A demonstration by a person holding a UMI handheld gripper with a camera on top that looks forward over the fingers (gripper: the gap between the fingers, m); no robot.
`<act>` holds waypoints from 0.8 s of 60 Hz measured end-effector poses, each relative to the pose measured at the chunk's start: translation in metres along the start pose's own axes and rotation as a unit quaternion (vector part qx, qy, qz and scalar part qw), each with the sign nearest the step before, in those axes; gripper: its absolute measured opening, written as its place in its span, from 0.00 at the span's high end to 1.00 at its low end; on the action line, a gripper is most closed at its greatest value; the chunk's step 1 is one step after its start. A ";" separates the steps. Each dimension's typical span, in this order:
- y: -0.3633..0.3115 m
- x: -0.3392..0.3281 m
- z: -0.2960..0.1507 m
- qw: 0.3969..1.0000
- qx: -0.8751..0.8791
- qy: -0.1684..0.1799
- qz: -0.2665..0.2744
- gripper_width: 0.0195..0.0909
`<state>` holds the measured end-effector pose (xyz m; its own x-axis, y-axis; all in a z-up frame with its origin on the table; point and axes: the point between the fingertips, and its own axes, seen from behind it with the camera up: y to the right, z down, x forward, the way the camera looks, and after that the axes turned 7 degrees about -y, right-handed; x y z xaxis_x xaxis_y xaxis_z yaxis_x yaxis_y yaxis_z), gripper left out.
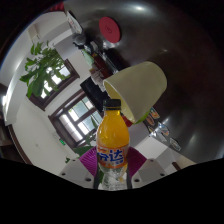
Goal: Pour water
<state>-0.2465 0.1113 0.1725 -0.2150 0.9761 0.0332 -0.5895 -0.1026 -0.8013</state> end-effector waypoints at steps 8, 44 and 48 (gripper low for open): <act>-0.001 -0.003 0.012 0.999 -0.045 -0.008 0.017 0.75; -0.186 -0.033 -0.008 0.534 -0.825 0.110 0.151 0.75; -0.195 -0.042 -0.046 0.478 -0.847 0.146 0.181 0.75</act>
<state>-0.0870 0.0987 0.2997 0.1990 0.9638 -0.1773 0.9748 -0.2133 -0.0653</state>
